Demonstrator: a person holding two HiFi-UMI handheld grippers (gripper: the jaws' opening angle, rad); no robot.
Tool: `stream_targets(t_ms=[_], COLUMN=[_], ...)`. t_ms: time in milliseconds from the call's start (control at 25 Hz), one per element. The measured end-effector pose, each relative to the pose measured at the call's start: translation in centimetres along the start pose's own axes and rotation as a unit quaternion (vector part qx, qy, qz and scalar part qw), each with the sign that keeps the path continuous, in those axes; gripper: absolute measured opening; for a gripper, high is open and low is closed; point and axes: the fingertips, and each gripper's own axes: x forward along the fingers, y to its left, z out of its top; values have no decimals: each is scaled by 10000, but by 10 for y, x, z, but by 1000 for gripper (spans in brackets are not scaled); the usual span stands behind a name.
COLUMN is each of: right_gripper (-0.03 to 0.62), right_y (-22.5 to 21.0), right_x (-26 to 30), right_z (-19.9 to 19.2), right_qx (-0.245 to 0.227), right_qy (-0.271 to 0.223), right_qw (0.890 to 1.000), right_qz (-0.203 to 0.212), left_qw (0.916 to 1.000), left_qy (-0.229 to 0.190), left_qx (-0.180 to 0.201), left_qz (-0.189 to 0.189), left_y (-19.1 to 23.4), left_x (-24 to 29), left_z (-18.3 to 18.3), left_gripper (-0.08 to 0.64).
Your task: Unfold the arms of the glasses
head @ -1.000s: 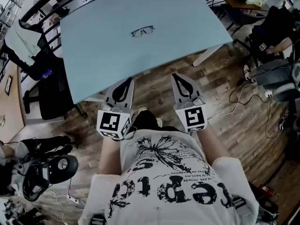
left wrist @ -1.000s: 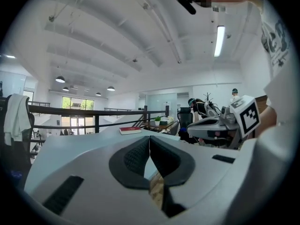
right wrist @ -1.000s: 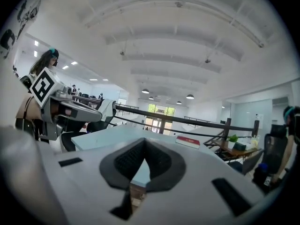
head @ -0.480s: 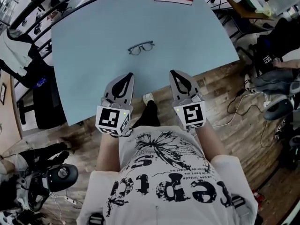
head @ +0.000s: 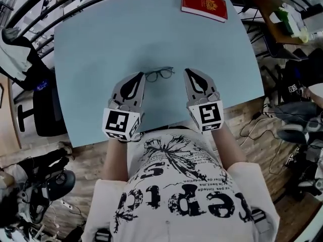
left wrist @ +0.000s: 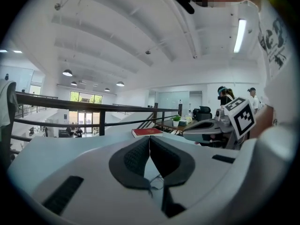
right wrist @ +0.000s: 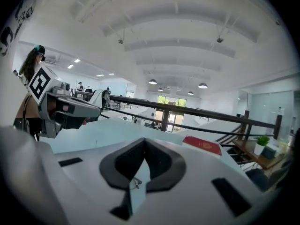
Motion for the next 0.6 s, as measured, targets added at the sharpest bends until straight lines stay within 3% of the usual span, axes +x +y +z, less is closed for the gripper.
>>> stream_targets(t_ms=[80, 240, 360, 600], right_gripper=[11, 11, 11, 12], right_y=[-21, -45, -52, -55], right_x=[-14, -94, -117, -99], right_z=[-3, 8, -3, -60], right_qx=[46, 8, 22, -98], right_qy=[137, 476, 873, 2011], right_qw=[9999, 9987, 9949, 9677], right_qz=[68, 174, 503, 1517], left_qw=[10000, 10000, 9998, 9979], left_qy=[42, 57, 146, 490], left_qx=[9, -11, -99, -262], left_qz=[38, -73, -1, 325], left_y=[-22, -100, -130, -136], left_x=[9, -10, -15, 1], left_z=[12, 48, 51, 23], left_gripper=[18, 18, 18, 18])
